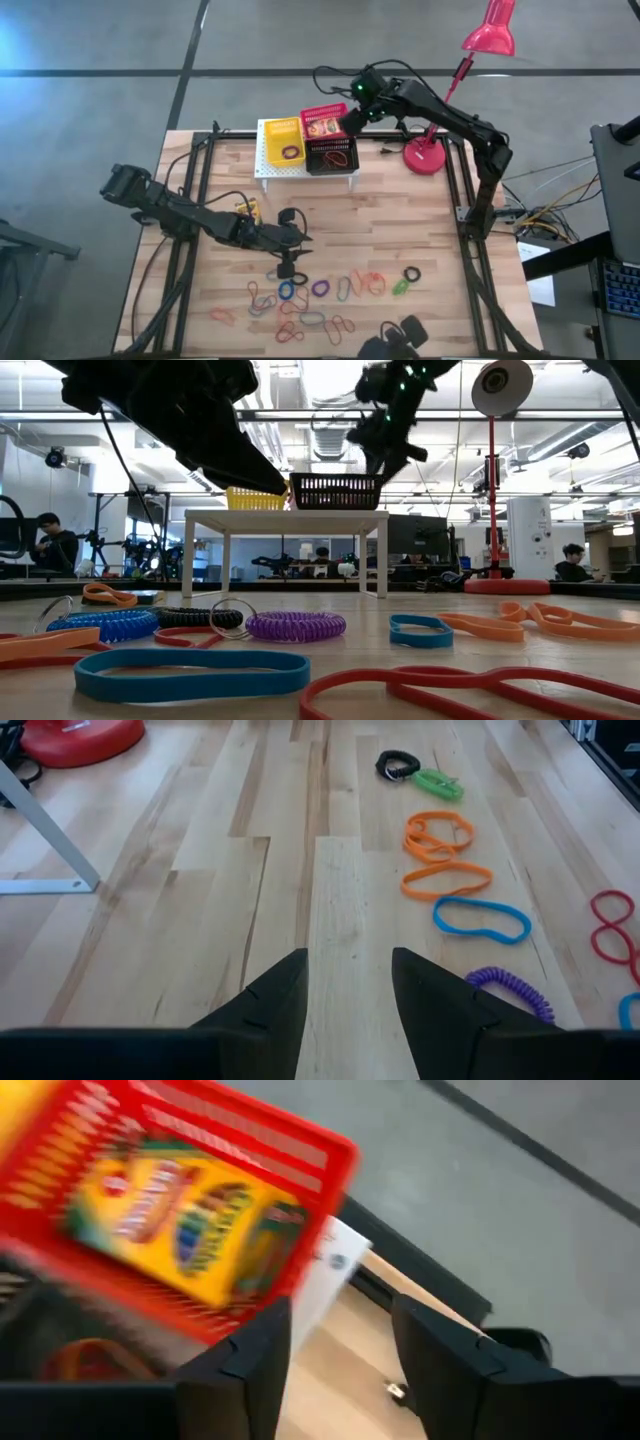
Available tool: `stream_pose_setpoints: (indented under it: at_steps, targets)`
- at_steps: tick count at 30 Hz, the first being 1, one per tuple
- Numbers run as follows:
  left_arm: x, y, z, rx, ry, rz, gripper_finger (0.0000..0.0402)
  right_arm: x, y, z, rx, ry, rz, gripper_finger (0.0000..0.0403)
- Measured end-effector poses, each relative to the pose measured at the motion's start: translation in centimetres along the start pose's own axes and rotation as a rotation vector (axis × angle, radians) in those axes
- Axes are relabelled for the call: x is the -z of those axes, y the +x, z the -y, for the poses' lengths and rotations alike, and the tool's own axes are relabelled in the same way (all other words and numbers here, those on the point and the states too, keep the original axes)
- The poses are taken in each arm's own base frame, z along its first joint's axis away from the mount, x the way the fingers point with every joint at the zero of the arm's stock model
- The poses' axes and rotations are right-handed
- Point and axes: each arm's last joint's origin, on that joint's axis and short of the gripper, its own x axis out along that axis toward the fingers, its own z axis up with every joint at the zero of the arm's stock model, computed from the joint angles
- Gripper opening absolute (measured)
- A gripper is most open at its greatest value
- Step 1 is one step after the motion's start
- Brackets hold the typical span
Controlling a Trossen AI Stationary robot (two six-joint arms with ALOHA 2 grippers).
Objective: Pick & Place Office Desk Supplies
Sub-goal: Adjust the red bin on the shelf
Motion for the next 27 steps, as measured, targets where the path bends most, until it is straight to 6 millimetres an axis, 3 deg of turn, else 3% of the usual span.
stream_pose_setpoints:
  at_steps: [10,22,27]
  targets:
    - [0.0,0.0,0.0,0.0,-0.001,0.004,0.0148,1.5,2.4,0.1,-0.048,-0.033,-0.068,0.01]
    - [0.0,0.0,0.0,0.0,-0.013,0.004,0.0147,2.4,1.3,-2.8,-0.109,-0.144,-0.075,0.007]
    - [0.0,0.0,0.0,0.0,-0.014,0.004,0.0147,2.8,0.5,-2.7,-0.09,-0.144,-0.095,0.0068]
